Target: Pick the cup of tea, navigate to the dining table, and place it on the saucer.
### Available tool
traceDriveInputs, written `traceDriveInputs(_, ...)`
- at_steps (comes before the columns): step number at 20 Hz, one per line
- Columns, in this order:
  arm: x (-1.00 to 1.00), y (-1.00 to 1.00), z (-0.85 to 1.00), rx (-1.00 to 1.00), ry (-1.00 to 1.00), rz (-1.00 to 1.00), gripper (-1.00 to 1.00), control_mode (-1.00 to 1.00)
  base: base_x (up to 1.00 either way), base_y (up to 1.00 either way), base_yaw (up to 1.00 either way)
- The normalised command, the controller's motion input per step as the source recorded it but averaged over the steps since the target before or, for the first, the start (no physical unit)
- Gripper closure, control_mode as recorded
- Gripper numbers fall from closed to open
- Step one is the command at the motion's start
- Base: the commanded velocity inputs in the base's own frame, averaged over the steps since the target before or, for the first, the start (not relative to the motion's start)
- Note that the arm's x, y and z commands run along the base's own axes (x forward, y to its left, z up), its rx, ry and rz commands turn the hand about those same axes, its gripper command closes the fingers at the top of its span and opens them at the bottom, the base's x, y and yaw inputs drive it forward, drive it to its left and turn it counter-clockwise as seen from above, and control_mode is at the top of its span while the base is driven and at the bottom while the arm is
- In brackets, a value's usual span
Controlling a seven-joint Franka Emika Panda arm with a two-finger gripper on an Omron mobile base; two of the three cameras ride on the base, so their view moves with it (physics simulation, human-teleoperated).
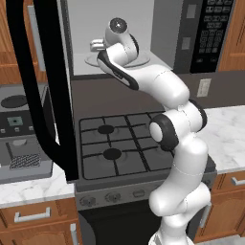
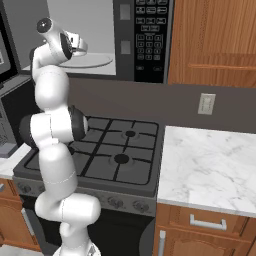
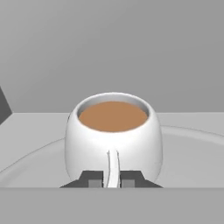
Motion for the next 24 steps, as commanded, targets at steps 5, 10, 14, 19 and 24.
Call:
traceDriveInputs(5,0.0,0.0,0.0,0.0,0.0,0.0,1.0,-1.0,0.0,0.0,0.0)
traceDriveInputs(10,0.0,0.0,0.0,0.0,0.0,0.0,1.0,-1.0,0.0,0.0,0.0)
traceDriveInputs(14,-0.1,0.0,0.0,0.0,-0.01,0.0,1.0,-1.0,0.0,0.0,0.0)
traceDriveInputs(19,-0.61,-0.12,0.0,0.04,-0.13,0.0,1.0,-1.0,0.0,0.0,0.0)
traceDriveInputs(24,-0.97,-0.27,0.0,0.1,-0.13,0.0,1.0,-1.0,0.0,0.0,0.0)
